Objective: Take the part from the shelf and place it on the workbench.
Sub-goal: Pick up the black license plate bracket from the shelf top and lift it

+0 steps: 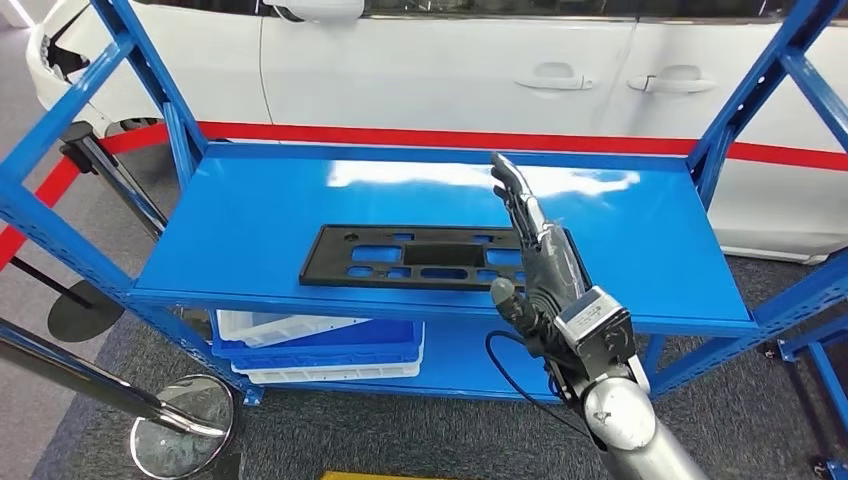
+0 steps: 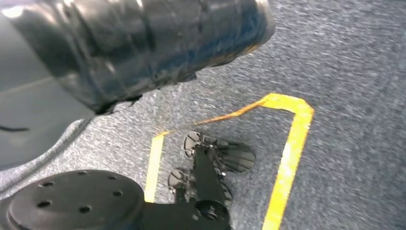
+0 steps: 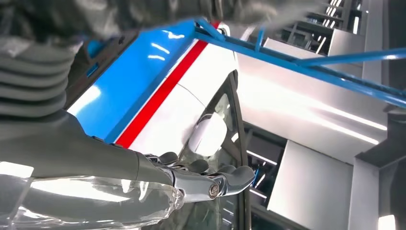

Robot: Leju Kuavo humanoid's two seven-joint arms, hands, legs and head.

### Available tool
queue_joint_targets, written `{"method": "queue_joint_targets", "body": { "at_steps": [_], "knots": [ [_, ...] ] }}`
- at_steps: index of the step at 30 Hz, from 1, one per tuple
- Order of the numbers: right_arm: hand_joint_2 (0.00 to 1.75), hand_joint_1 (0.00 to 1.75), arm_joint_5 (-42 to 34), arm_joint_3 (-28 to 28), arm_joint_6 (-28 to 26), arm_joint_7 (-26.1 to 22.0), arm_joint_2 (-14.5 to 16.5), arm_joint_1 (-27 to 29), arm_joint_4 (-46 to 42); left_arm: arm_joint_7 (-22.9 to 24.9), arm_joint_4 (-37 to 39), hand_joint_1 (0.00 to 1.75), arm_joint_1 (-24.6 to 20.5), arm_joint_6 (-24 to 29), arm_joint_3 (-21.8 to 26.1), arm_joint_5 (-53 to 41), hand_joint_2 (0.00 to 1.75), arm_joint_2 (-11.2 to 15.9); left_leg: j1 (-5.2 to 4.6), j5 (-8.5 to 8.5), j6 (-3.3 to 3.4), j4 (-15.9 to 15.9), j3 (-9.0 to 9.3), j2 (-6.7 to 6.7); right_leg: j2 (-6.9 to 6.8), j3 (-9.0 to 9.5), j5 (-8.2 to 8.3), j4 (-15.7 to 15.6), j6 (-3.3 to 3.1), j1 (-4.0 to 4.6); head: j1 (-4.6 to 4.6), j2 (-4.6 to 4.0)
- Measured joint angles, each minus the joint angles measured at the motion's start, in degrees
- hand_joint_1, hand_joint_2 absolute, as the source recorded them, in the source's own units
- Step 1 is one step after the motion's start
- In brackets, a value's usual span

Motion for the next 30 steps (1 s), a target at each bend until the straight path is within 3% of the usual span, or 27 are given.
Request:
{"method": "queue_joint_targets", "body": {
  "at_steps": [2,5,7,9,10,11,12,14,15,16,20,22,24,25,26,27,30],
  "knots": [
    [1.75,0.00,0.59,0.55,0.40,0.24,0.06,-0.01,0.09,-0.05,0.04,0.00,-0.14,-0.09,-0.30,-0.03,0.00,0.01,-0.28,-0.16,0.14,-1.65,0.63,-0.06,-0.04,-0.13,-0.13,-0.16,0.47,0.00,-0.01,0.00],
    [1.75,0.00,2.53,1.69,0.79,0.62,0.22,-0.04,0.09,0.04,0.06,0.00,0.01,-0.14,-0.58,-0.16,0.00,-0.12,0.32,-0.09,0.36,-3.23,1.72,-0.07,-0.15,0.06,-0.89,0.13,1.19,0.00,0.01,0.01],
    [1.75,0.00,4.43,2.74,0.95,1.08,0.44,-0.06,0.08,0.19,0.07,0.00,-0.04,-0.14,-0.62,-0.35,0.00,-0.20,0.71,-0.05,0.58,-4.07,2.71,0.00,-0.21,-1.97,-3.40,4.65,1.73,-0.44,0.17,0.00],
    [1.75,0.00,6.28,4.15,1.13,1.74,0.68,0.03,0.22,0.33,0.08,0.00,-0.26,-0.17,-0.75,-0.53,0.00,-0.19,0.74,-0.21,0.69,-4.13,2.90,0.01,-0.24,-6.19,-6.09,12.06,2.27,-0.95,0.24,0.00],
    [1.75,0.00,7.09,4.89,1.21,2.02,0.83,0.11,0.40,0.43,0.08,0.00,-0.31,-0.23,-0.87,-0.69,0.00,-0.20,0.76,-0.31,0.66,-4.05,2.92,-0.01,-0.25,-7.72,-6.16,14.21,2.54,-1.14,0.25,0.00],
    [1.75,0.00,7.85,5.72,1.36,2.17,1.06,0.11,0.78,0.59,0.08,0.00,-0.29,-0.32,-1.02,-0.95,0.00,-0.23,0.80,-0.45,0.56,-3.93,2.95,-0.04,-0.27,-8.20,-5.03,14.17,2.79,-1.31,0.25,0.00],
    [1.75,0.00,8.31,6.43,1.54,2.06,1.33,-0.01,1.40,0.79,0.08,0.00,-0.27,-0.40,-1.14,-1.27,0.00,-0.30,0.87,-0.63,0.41,-3.73,3.00,-0.07,-0.28,-7.52,-2.88,11.89,2.99,-1.46,0.24,0.00],
    [1.75,0.00,8.64,7.79,1.88,1.18,2.04,-0.60,3.67,1.39,0.08,0.00,-0.39,-0.56,-1.39,-2.06,0.00,-0.49,0.92,-1.08,-0.17,-3.14,2.95,-0.15,-0.32,-4.42,1.04,4.18,3.11,-1.60,0.26,0.00],
    [1.75,0.00,8.67,8.30,1.94,0.65,2.43,-0.92,5.00,1.66,0.08,0.00,-0.55,-0.61,-1.55,-2.41,0.00,-0.55,0.89,-1.23,-0.49,-2.92,2.83,-0.19,-0.33,-3.25,1.90,1.55,2.96,-1.53,0.21,0.00],
    [1.75,0.00,8.67,8.73,1.93,0.18,2.77,-1.22,6.29,1.90,0.08,0.00,-0.70,-0.64,-1.77,-2.67,0.00,-0.58,0.83,-1.29,-0.82,-2.77,2.69,-0.23,-0.32,-2.66,2.05,0.19,2.73,-1.40,0.19,0.00],
    [1.75,0.00,9.53,9.75,1.41,-0.28,3.86,-2.44,10.39,2.34,0.08,0.00,-0.98,-0.73,-2.51,-3.14,0.00,-0.61,1.13,-2.04,-2.03,-1.68,2.21,-0.17,-0.28,-2.40,2.33,-0.25,1.20,-1.25,0.07,0.00],
    [1.75,0.00,11.09,10.08,0.45,0.07,4.47,-3.34,12.61,2.48,0.08,0.00,-1.09,-0.86,-2.73,-3.33,0.00,-0.68,1.26,-4.94,-2.46,3.39,-0.12,-0.07,-0.40,-2.33,2.50,-0.46,0.56,-1.32,-0.12,0.00],
    [1.75,0.00,11.96,10.37,-0.54,0.37,5.10,-4.22,15.76,2.70,0.08,0.00,-1.14,-0.94,-3.14,-3.45,0.00,-0.79,1.28,-8.06,-2.71,10.78,-3.64,-0.05,-0.51,-2.40,2.50,-0.42,0.30,-1.14,-0.24,0.00],
    [1.75,0.00,11.91,10.45,-0.84,0.45,5.39,-4.53,17.35,2.82,0.08,0.00,-1.13,-0.95,-3.36,-3.47,0.00,-0.83,1.29,-8.58,-2.76,13.05,-4.74,-0.05,-0.53,-2.42,2.48,-0.39,0.25,-1.04,-0.22,0.00],
    [1.75,0.00,11.69,10.51,-1.19,0.50,5.74,-4.87,19.13,2.95,0.08,0.00,-1.12,-0.95,-3.55,-3.49,0.00,-0.85,1.28,-7.98,-2.73,13.14,-4.80,-0.05,-0.53,-2.43,2.46,-0.32,0.23,-0.98,-0.23,0.00],
    [1.75,0.00,11.57,10.52,-1.63,0.56,6.10,-5.34,20.81,3.06,0.08,0.00,-1.12,-0.95,-3.70,-3.52,0.00,-0.85,1.27,-6.39,-2.60,10.80,-3.65,-0.05,-0.50,-2.42,2.43,-0.22,0.23,-0.94,-0.23,0.00],
    [1.75,0.00,12.97,10.52,-4.14,1.08,7.32,-7.36,25.63,3.31,0.08,0.00,-1.37,-0.97,-3.98,-3.67,0.00,-0.86,1.08,-2.11,-1.95,0.12,1.68,-0.09,-0.39,-2.55,2.23,0.13,0.56,-0.74,-0.21,0.00]
  ]
}}
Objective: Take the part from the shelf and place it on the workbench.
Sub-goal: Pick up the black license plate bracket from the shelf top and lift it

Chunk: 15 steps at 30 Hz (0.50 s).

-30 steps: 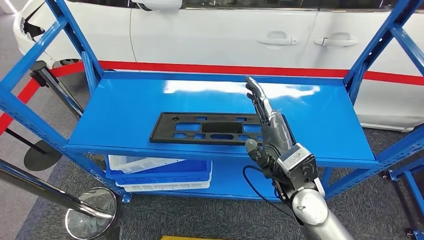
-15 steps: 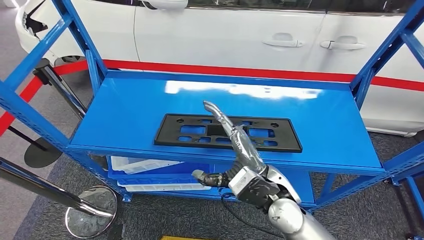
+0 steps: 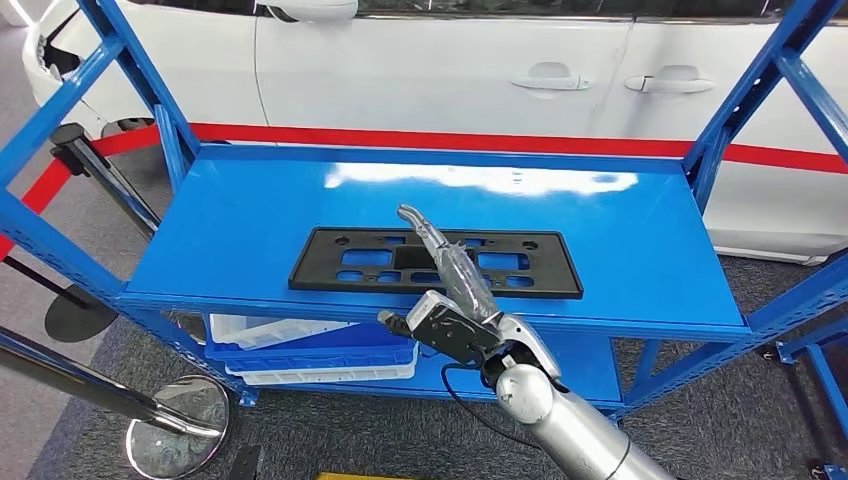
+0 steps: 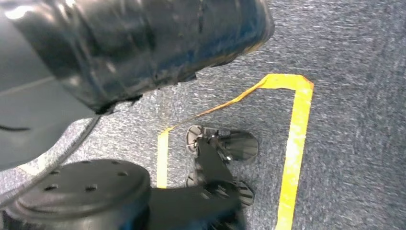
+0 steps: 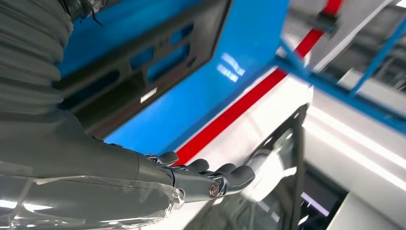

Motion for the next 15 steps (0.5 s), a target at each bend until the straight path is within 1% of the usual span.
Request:
{"method": "queue_joint_targets", "body": {
  "at_steps": [1,2,4,5,6,7,9,10,11,12,13,14,15],
  "knots": [
    [1.75,0.00,0.91,0.00,-1.08,0.31,0.44,-0.66,1.56,0.06,0.00,0.00,-0.10,-0.02,-0.07,-0.09,0.00,-0.02,-0.11,0.23,0.19,-1.54,0.72,-0.03,0.01,-0.06,-0.02,0.05,0.22,0.08,0.01,0.00],
    [1.75,0.00,1.88,0.00,-2.17,0.67,0.92,-1.26,3.23,0.13,0.00,0.00,-0.15,-0.05,-0.17,-0.18,0.00,-0.04,-0.24,0.12,0.38,-2.08,0.92,-0.06,0.01,-0.09,0.01,0.00,0.47,0.15,0.04,0.00],
    [1.75,0.00,3.56,0.01,-3.89,1.33,1.76,-2.22,6.19,0.22,0.00,0.00,-0.13,-0.10,-0.39,-0.32,0.00,-0.14,-0.12,0.46,0.90,-2.41,0.97,-0.06,0.01,-0.08,-0.01,-0.12,1.00,0.14,0.07,0.00],
    [1.75,0.00,4.23,0.01,-4.54,1.59,2.09,-2.69,7.51,0.25,0.00,0.00,-0.14,-0.13,-0.48,-0.36,0.00,-0.20,-0.01,0.63,1.22,-2.63,1.05,-0.04,0.01,-0.32,-0.50,0.39,1.26,0.12,0.11,0.00],
    [1.75,0.00,4.71,0.01,-5.01,1.79,2.35,-3.16,8.63,0.25,0.00,0.00,-0.18,-0.15,-0.53,-0.37,0.00,-0.26,0.12,0.76,1.55,-2.85,1.12,0.00,0.00,-0.98,-1.53,1.87,1.49,0.11,0.15,0.00],
    [1.75,0.00,5.04,0.01,-5.34,1.96,2.56,-3.54,9.71,0.26,0.00,0.00,-0.22,-0.17,-0.56,-0.38,0.00,-0.30,0.16,0.84,1.79,-2.97,1.17,0.03,-0.01,-2.22,-3.11,4.57,1.68,0.04,0.17,0.00],
    [1.75,0.00,5.38,0.02,-5.66,2.22,2.93,-3.90,11.75,0.27,0.00,0.00,-0.28,-0.19,-0.66,-0.39,0.00,-0.30,0.06,0.79,2.04,-2.96,1.14,0.04,-0.01,-5.71,-6.45,12.09,1.93,-0.05,0.19,0.00],
    [1.75,0.00,5.73,0.02,-5.82,2.42,3.08,-3.92,12.75,0.31,0.00,0.00,-0.28,-0.20,-0.75,-0.39,0.00,-0.30,0.02,0.75,2.08,-2.93,1.14,0.03,-0.01,-7.13,-7.18,14.94,2.01,-0.11,0.19,0.00],
    [1.75,0.00,6.22,0.02,-6.02,2.64,3.23,-3.96,13.64,0.38,0.00,0.00,-0.25,-0.20,-0.85,-0.41,0.00,-0.30,0.00,0.70,2.11,-2.87,1.15,0.00,-0.01,-7.76,-6.91,15.99,2.05,-0.18,0.20,0.00],
    [1.75,0.00,6.98,0.02,-6.31,2.96,3.40,-4.10,14.58,0.49,0.00,0.00,-0.22,-0.21,-0.94,-0.43,0.00,-0.30,-0.01,0.64,2.09,-2.79,1.17,-0.05,-0.01,-7.33,-5.57,14.79,2.03,-0.24,0.21,0.00],
    [1.75,0.00,7.83,0.03,-6.63,3.25,3.63,-4.39,15.56,0.61,0.00,0.00,-0.22,-0.22,-1.00,-0.46,0.00,-0.32,-0.01,0.53,2.01,-2.67,1.21,-0.10,-0.02,-5.80,-3.37,11.30,1.91,-0.29,0.21,0.00],
    [1.75,0.00,8.55,0.03,-6.95,3.44,3.89,-4.82,16.52,0.73,0.00,0.00,-0.24,-0.23,-1.03,-0.49,0.00,-0.36,-0.02,0.41,1.89,-2.56,1.20,-0.13,-0.03,-4.01,-1.59,7.33,1.72,-0.30,0.21,0.00],
    [1.75,0.00,9.20,0.04,-7.27,3.57,4.27,-5.33,17.61,0.84,0.00,0.00,-0.30,-0.23,-1.08,-0.51,0.00,-0.39,-0.12,0.29,1.70,-2.37,1.12,-0.13,-0.05,-2.32,-0.29,3.62,1.54,-0.21,0.20,0.00]
  ]
}}
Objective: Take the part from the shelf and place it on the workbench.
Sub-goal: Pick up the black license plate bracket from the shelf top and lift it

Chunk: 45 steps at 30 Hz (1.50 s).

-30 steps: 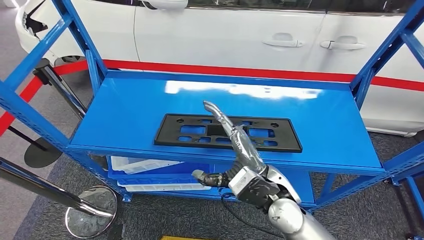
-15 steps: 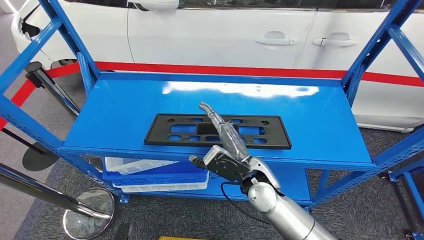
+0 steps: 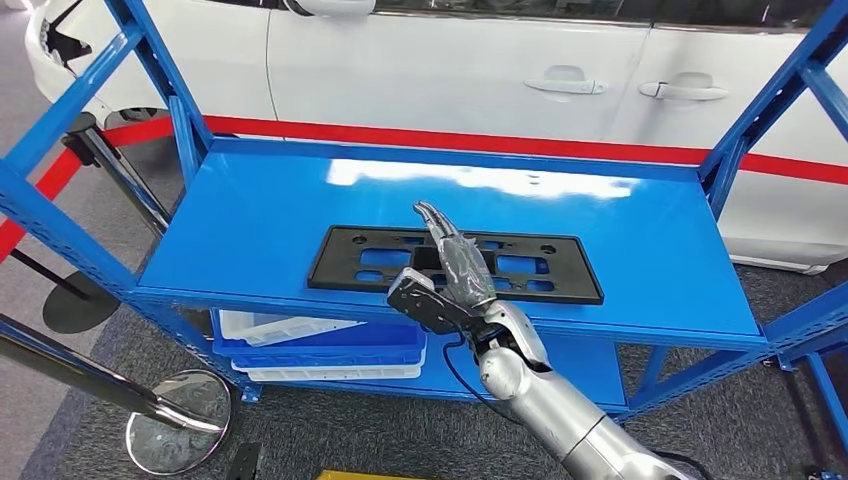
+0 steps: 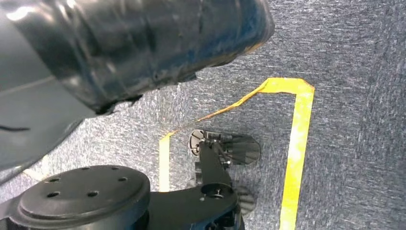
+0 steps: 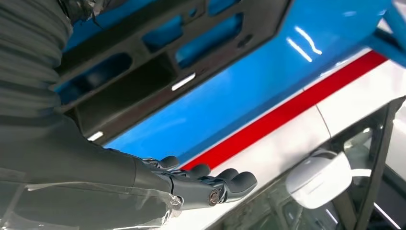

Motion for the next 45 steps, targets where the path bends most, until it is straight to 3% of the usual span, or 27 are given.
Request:
{"method": "queue_joint_targets", "body": {
  "at_steps": [2,4,6,7,9,11,12,13,15,16,17,21,23,25,26,27,28,30,32,34,37,41,42,43,45],
  "knots": [
    [1.75,0.00,0.80,0.02,-0.61,0.06,0.64,-0.79,2.08,0.17,0.00,0.00,-0.09,0.01,-0.11,-0.01,0.00,-0.04,-0.15,-0.04,-0.48,0.07,-0.19,0.05,0.03,1.47,0.47,-3.24,-0.32,0.23,-0.07,0.00],
    [1.75,0.00,1.44,0.02,-1.19,0.10,1.08,-1.04,3.91,0.30,0.00,0.00,-0.14,0.03,-0.22,-0.03,0.00,-0.03,-0.16,0.06,-1.06,-0.11,-0.15,0.08,0.06,1.60,0.60,-3.59,-0.70,0.32,-0.09,0.00],
    [1.75,0.00,2.05,0.03,-1.64,0.08,1.54,-1.21,5.38,0.36,0.00,0.00,-0.15,0.06,-0.28,-0.05,0.00,-0.01,-0.05,-0.93,-1.67,1.15,-0.60,0.11,0.02,1.93,0.90,-4.13,-1.34,0.10,-0.15,0.00],
    [1.75,0.00,2.32,0.05,-1.81,0.06,1.86,-1.36,6.14,0.39,0.00,0.00,-0.17,0.08,-0.30,-0.06,0.00,0.00,0.01,-2.22,-1.95,3.34,-1.58,0.12,-0.01,2.09,1.02,-4.38,-1.67,-0.04,-0.25,0.00],
    [1.75,0.00,2.92,0.19,-2.09,0.13,2.40,-1.54,7.68,0.53,0.00,0.00,-0.10,0.11,-0.35,-0.10,0.00,0.00,0.13,-5.60,-2.35,10.64,-5.10,0.16,-0.06,2.19,1.04,-4.49,-2.07,-0.07,-0.42,0.00],
    [1.75,0.00,3.69,0.41,-2.23,0.50,2.62,-1.41,8.90,0.71,0.00,0.00,0.08,0.11,-0.40,-0.30,0.00,0.00,0.20,-7.07,-2.58,16.02,-7.94,0.17,-0.07,2.20,0.98,-4.45,-2.15,-0.02,-0.41,0.00],
    [1.75,0.00,4.16,0.51,-2.25,0.77,2.71,-1.36,9.40,0.81,0.01,0.00,0.16,0.11,-0.42,-0.40,0.00,0.01,0.22,-6.18,-2.61,15.61,-7.90,0.17,-0.03,2.21,0.94,-4.39,-2.15,-0.02,-0.43,0.00],
    [1.75,0.00,4.64,0.56,-2.25,1.03,2.80,-1.36,9.81,0.92,0.01,0.00,0.18,0.11,-0.42,-0.48,0.00,0.05,0.24,-4.44,-2.56,13.07,-6.77,0.18,0.03,2.23,0.87,-4.28,-2.08,-0.03,-0.43,0.00],
    [1.75,0.00,5.46,0.61,-2.19,1.46,3.07,-1.49,10.45,1.15,0.01,0.00,0.10,0.12,-0.43,-0.51,0.00,0.17,0.25,-0.82,-2.34,5.12,-2.90,0.18,0.19,2.21,0.59,-3.90,-1.72,0.01,-0.44,0.00],
    [1.75,0.00,5.72,0.63,-2.11,1.60,3.18,-1.57,10.69,1.22,0.01,0.00,0.01,0.12,-0.44,-0.51,0.00,0.23,0.17,0.05,-2.09,2.31,-1.54,0.13,0.24,2.13,0.45,-3.71,-1.47,0.09,-0.40,0.00],
    [1.75,0.00,5.90,0.67,-2.04,1.67,3.27,-1.65,10.91,1.27,0.00,0.00,-0.06,0.12,-0.45,-0.51,0.00,0.26,0.08,0.26,-1.83,0.81,-0.83,0.08,0.26,2.05,0.36,-3.60,-1.22,0.17,-0.38,0.00],
    [1.75,0.00,6.28,0.96,-1.68,1.71,3.58,-1.83,11.95,1.38,0.02,0.00,0.07,0.11,-0.50,-0.50,0.00,0.30,0.11,0.46,-0.54,-0.05,-0.54,0.02,0.25,1.76,-0.28,-3.08,-0.25,0.22,-0.32,0.00],
    [1.75,0.00,6.57,0.98,-1.16,1.68,3.64,-1.96,12.38,1.41,0.02,0.00,0.01,0.09,-0.50,-0.49,0.00,0.36,0.17,0.63,0.00,-0.36,-0.36,0.06,0.20,-0.31,-3.03,1.45,0.13,0.10,-0.24,0.00],
    [1.75,0.00,7.12,1.13,-0.44,1.68,3.70,-2.02,12.88,1.50,0.03,0.00,-0.01,0.02,-0.50,-0.51,0.00,0.42,0.02,0.58,0.23,-0.35,-0.35,0.09,0.17,-3.95,-6.31,9.10,0.33,0.05,-0.19,0.00],
    [1.75,0.00,7.42,1.31,-0.11,1.70,3.71,-1.99,13.17,1.57,0.04,0.00,0.02,-0.02,-0.50,-0.53,0.00,0.45,-0.05,0.55,0.28,-0.33,-0.34,0.10,0.17,-5.31,-6.94,11.76,0.34,0.05,-0.19,0.00],
    [1.75,0.00,7.81,1.56,0.18,1.76,3.71,-1.98,13.50,1.66,0.05,0.00,0.04,-0.07,-0.50,-0.57,0.00,0.48,-0.11,0.51,0.32,-0.30,-0.32,0.09,0.17,-5.82,-6.53,12.56,0.27,0.06,-0.18,0.00],
    [1.75,0.00,8.45,1.85,0.40,1.93,3.72,-2.00,13.82,1.75,0.06,0.00,0.05,-0.12,-0.51,-0.62,0.00,0.50,-0.15,0.46,0.34,-0.26,-0.26,0.05,0.17,-5.15,-5.02,10.91,0.10,0.09,-0.18,0.00],
    [1.75,0.00,10.74,2.55,0.56,2.72,3.74,-2.29,14.37,1.87,0.07,0.00,0.03,-0.24,-0.54,-0.84,0.00,0.52,-0.22,0.31,0.28,-0.18,-0.08,-0.02,0.16,-1.51,-1.04,3.24,-0.59,0.33,-0.19,0.00],
    [1.75,0.00,13.79,3.35,0.23,3.97,3.79,-2.80,14.86,1.96,0.07,0.00,-0.07,-0.39,-0.56,-0.99,0.00,0.56,-0.35,0.21,-0.03,-0.09,-0.13,-0.01,0.13,1.35,0.78,-2.76,-1.18,0.71,-0.22,0.00],
    [1.75,0.00,17.24,4.23,-0.44,5.47,3.82,-3.13,15.49,2.09,0.07,0.00,-0.13,-0.50,-0.61,-1.02,0.00,0.62,-0.35,0.30,-0.50,-0.16,-0.24,0.06,0.17,1.83,0.71,-3.90,-1.36,0.95,-0.24,0.00],
    [1.75,0.00,22.56,5.57,-1.48,7.63,3.90,-3.31,16.34,2.24,0.08,0.00,-0.13,-0.52,-0.75,-1.06,0.00,0.84,-0.35,-0.90,-1.33,1.32,-0.90,0.16,0.14,2.27,1.16,-4.63,-1.85,0.32,-0.33,0.01],
    [1.75,0.00,28.12,6.89,-3.15,9.84,3.97,-3.41,17.30,2.27,0.09,0.00,0.01,-0.66,-0.88,-1.07,0.00,0.95,0.07,-6.92,-2.35,14.33,-6.99,0.22,-0.05,2.45,1.25,-4.86,-2.25,0.15,-0.47,0.00],
    [1.75,0.00,29.04,7.12,-3.41,10.23,3.97,-3.34,17.57,2.28,0.09,0.00,0.11,-0.66,-0.89,-1.06,0.00,0.97,0.20,-7.13,-2.52,16.14,-7.94,0.22,-0.04,2.44,1.21,-4.79,-2.25,0.14,-0.47,0.00],
    [1.75,0.00,29.76,7.29,-3.63,10.59,3.97,-3.28,17.81,2.28,0.09,0.00,0.20,-0.66,-0.89,-1.06,0.00,1.04,0.33,-6.34,-2.66,15.87,-7.87,0.23,-0.01,2.42,1.16,-4.67,-2.24,0.11,-0.49,0.00],
    [1.75,0.00,31.02,7.53,-4.10,11.17,3.97,-3.25,18.18,2.29,0.10,0.00,0.27,-0.66,-0.89,-1.06,0.00,1.25,0.62,-2.58,-2.85,9.43,-4.74,0.25,0.12,2.41,0.84,-4.20,-1.95,0.00,-0.49,0.00]
  ]
}}
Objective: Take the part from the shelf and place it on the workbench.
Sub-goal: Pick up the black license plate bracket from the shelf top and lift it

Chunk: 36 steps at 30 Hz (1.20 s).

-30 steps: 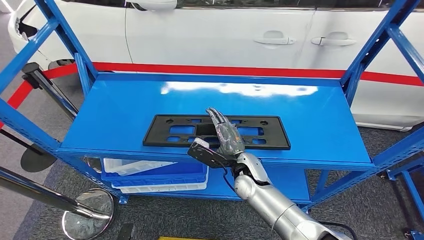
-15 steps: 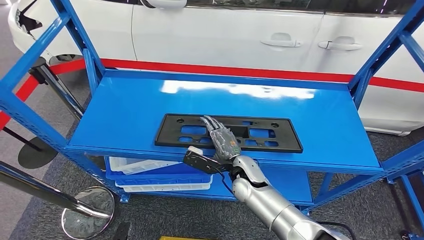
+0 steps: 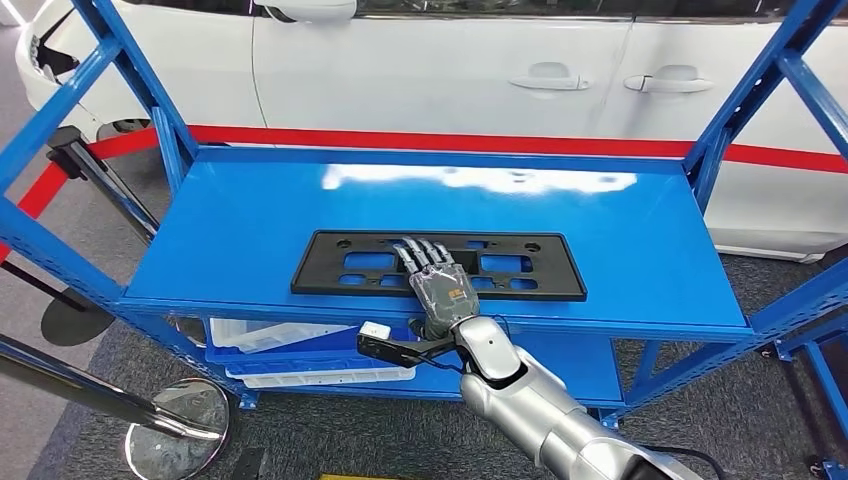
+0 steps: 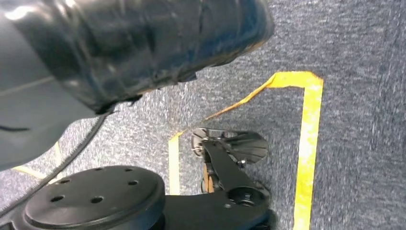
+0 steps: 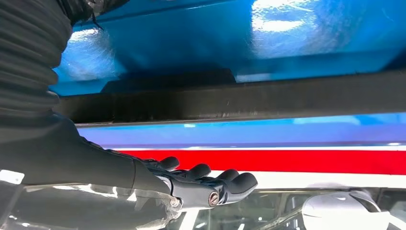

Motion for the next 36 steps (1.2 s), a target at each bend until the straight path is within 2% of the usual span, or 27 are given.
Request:
{"method": "queue_joint_targets", "body": {
  "at_steps": [2,3,6,7,9,11,12,13,14,16,17,18,20,22,23,24,26,27,28,29,31,32,33,34,36],
  "knots": [
    [1.75,0.00,1.09,0.09,-0.51,0.49,-0.01,-0.07,0.27,-0.01,0.01,0.00,-0.08,-0.01,-0.02,0.00,0.00,0.09,0.09,2.07,0.13,-6.52,3.26,-0.07,0.14,-0.23,-0.44,0.66,0.59,0.08,-0.04,0.00],
    [1.75,0.00,1.61,0.10,-0.72,0.72,-0.02,-0.10,0.38,-0.01,0.01,0.00,-0.09,-0.02,-0.04,0.01,0.00,0.09,0.07,2.20,0.41,-7.99,3.99,-0.12,0.23,-0.37,-0.57,0.90,0.90,0.18,-0.01,0.00],
    [1.75,0.00,2.93,0.12,-1.00,1.38,-0.07,-0.09,0.78,0.00,0.01,0.00,0.04,-0.02,-0.15,0.04,0.00,0.07,-0.05,2.14,1.63,-8.28,4.10,-0.10,0.46,-0.65,-0.77,1.17,1.61,0.31,0.12,0.00],
    [1.75,0.00,3.26,0.12,-1.14,1.63,-0.11,-0.07,0.94,-0.01,0.01,0.00,0.07,-0.02,-0.19,0.04,0.00,0.07,-0.06,2.24,2.00,-8.37,4.12,-0.05,0.43,-0.95,-1.35,1.84,1.83,0.25,0.17,0.00],
    [1.75,0.00,3.76,0.12,-1.55,2.19,-0.23,0.00,1.26,-0.04,0.02,0.00,0.08,-0.02,-0.25,0.07,0.00,0.12,-0.11,2.41,2.72,-8.51,4.12,0.05,0.32,-2.97,-4.23,6.39,2.21,0.10,0.33,0.00],
    [1.75,0.00,4.05,0.12,-1.99,2.73,-0.36,0.21,1.61,-0.08,0.07,0.00,0.15,-0.02,-0.28,0.13,0.00,0.17,-0.33,2.41,3.04,-8.50,4.05,0.09,0.27,-6.28,-7.63,13.80,2.37,0.04,0.41,0.00],
    [1.75,0.00,4.12,0.12,-2.22,2.99,-0.40,0.36,1.79,-0.09,0.09,0.00,0.22,-0.02,-0.29,0.16,0.00,0.18,-0.43,2.41,3.07,-8.50,4.04,0.10,0.27,-7.43,-8.25,16.32,2.37,0.04,0.40,0.00],
    [1.75,0.00,4.17,0.12,-2.44,3.27,-0.43,0.47,1.96,-0.10,0.11,0.00,0.29,-0.01,-0.30,0.20,0.00,0.18,-0.50,2.41,3.07,-8.49,4.05,0.08,0.27,-7.67,-7.82,16.87,2.30,0.04,0.40,0.00],
    [1.75,0.00,4.20,0.11,-2.67,3.56,-0.44,0.53,2.12,-0.12,0.11,0.00,0.34,-0.01,-0.31,0.23,0.00,0.18,-0.55,2.41,3.07,-8.49,4.10,0.04,0.27,-6.83,-6.41,15.19,2.13,0.07,0.41,0.00],
    [1.75,0.00,4.18,0.03,-3.07,4.10,-0.44,0.52,2.37,-0.18,0.11,0.00,0.38,0.00,-0.33,0.34,0.00,0.16,-0.57,2.40,3.03,-8.48,4.23,-0.05,0.26,-3.12,-2.85,7.78,1.46,0.25,0.42,0.00],
    [1.75,0.00,4.13,-0.05,-3.28,4.32,-0.44,0.50,2.47,-0.22,0.11,0.00,0.38,0.00,-0.34,0.41,0.00,0.13,-0.64,2.38,2.93,-8.43,4.21,-0.09,0.26,-1.51,-1.77,4.36,1.17,0.44,0.39,0.00],
    [1.75,0.00,4.08,-0.17,-3.44,4.49,-0.44,0.50,2.57,-0.26,0.11,0.00,0.40,0.01,-0.34,0.50,0.00,0.10,-0.64,2.42,2.73,-8.44,4.15,-0.10,0.25,-0.54,-1.32,2.21,0.94,0.65,0.38,0.00],
    [1.75,0.00,3.96,-0.42,-3.63,4.68,-0.44,0.52,2.77,-0.32,0.11,0.00,0.45,0.02,-0.35,0.58,0.00,0.07,-0.63,2.58,2.16,-8.61,4.07,-0.10,0.27,-0.20,-1.31,1.02,0.76,0.94,0.37,0.00],
    [1.75,0.00,3.89,-0.58,-3.68,4.75,-0.39,0.53,2.90,-0.34,0.13,0.00,0.51,0.05,-0.36,0.60,0.00,0.11,-0.61,2.27,1.56,-8.36,3.90,-0.08,0.13,0.30,-0.91,0.39,0.38,0.58,0.36,0.00],
    [1.75,0.00,3.88,-0.63,-3.69,4.78,-0.37,0.52,2.97,-0.34,0.13,0.00,0.52,0.06,-0.36,0.61,0.00,0.14,-0.62,1.38,1.29,-7.09,3.38,-0.06,0.00,0.59,-0.67,0.02,0.10,0.36,0.28,0.00],
    [1.75,0.00,3.88,-0.70,-3.69,4.81,-0.33,0.54,3.04,-0.34,0.14,0.00,0.53,0.07,-0.37,0.62,0.00,0.16,-0.59,-0.06,1.04,-4.67,2.32,-0.03,-0.15,0.85,-0.48,-0.27,-0.13,0.17,0.19,0.00],
    [1.75,0.00,3.88,-0.83,-3.69,4.87,-0.32,0.60,3.24,-0.35,0.14,0.00,0.59,0.07,-0.40,0.63,0.00,0.16,-0.37,-3.48,0.59,2.50,-0.88,-0.01,-0.35,0.86,-0.42,-0.32,-0.37,0.22,0.07,0.00],
    [1.75,0.00,3.88,-0.87,-3.70,4.89,-0.31,0.64,3.33,-0.35,0.14,0.00,0.64,0.07,-0.41,0.63,0.00,0.16,-0.23,-4.37,0.38,5.35,-2.23,0.00,-0.39,0.84,-0.43,-0.30,-0.38,0.23,0.07,0.00],
    [1.75,0.00,3.88,-0.90,-3.71,4.89,-0.31,0.66,3.42,-0.34,0.14,0.00,0.70,0.07,-0.42,0.64,0.00,0.16,-0.10,-4.31,0.20,6.50,-2.78,0.00,-0.40,0.85,-0.45,-0.26,-0.37,0.21,0.08,0.00],
    [1.75,0.00,3.88,-0.94,-3.72,4.90,-0.31,0.66,3.49,-0.34,0.14,0.00,0.77,0.08,-0.42,0.64,0.00,0.20,0.04,-3.15,0.04,5.36,-2.20,0.01,-0.36,0.86,-0.50,-0.16,-0.30,0.15,0.07,0.00],
    [1.75,0.00,3.88,-1.05,-3.78,4.90,-0.31,0.64,3.57,-0.34,0.14,0.00,0.85,0.11,-0.42,0.66,0.00,0.32,0.32,0.29,-0.19,-1.69,1.37,0.02,-0.22,0.83,-0.79,0.29,0.12,-0.04,0.07,0.00],
    [1.75,0.00,3.88,-1.16,-3.82,4.90,-0.31,0.61,3.60,-0.35,0.14,0.00,0.83,0.11,-0.42,0.66,0.00,0.37,0.29,1.41,-0.14,-5.15,3.15,-0.01,-0.10,0.72,-1.01,0.64,0.45,0.01,0.02,0.01],
    [1.75,0.00,3.88,-1.26,-3.85,4.90,-0.32,0.59,3.63,-0.36,0.14,0.00,0.79,0.11,-0.42,0.65,0.00,0.38,0.25,1.90,0.11,-7.35,4.29,-0.06,0.02,0.60,-1.15,0.87,0.79,0.08,0.04,0.01],
    [1.75,0.00,3.89,-1.34,-3.86,4.91,-0.32,0.59,3.67,-0.36,0.14,0.00,0.77,0.11,-0.43,0.65,0.00,0.38,0.16,1.81,0.45,-8.27,4.73,-0.10,0.16,0.49,-1.20,0.97,1.11,0.20,0.06,0.01],
    [1.75,0.00,3.89,-1.40,-3.86,4.98,-0.37,0.61,3.79,-0.35,0.14,0.00,0.79,0.11,-0.44,0.65,0.00,0.38,-0.01,1.96,1.37,-8.38,4.69,-0.09,0.43,0.40,-1.00,0.79,1.69,0.23,0.11,0.00]
  ]
}}
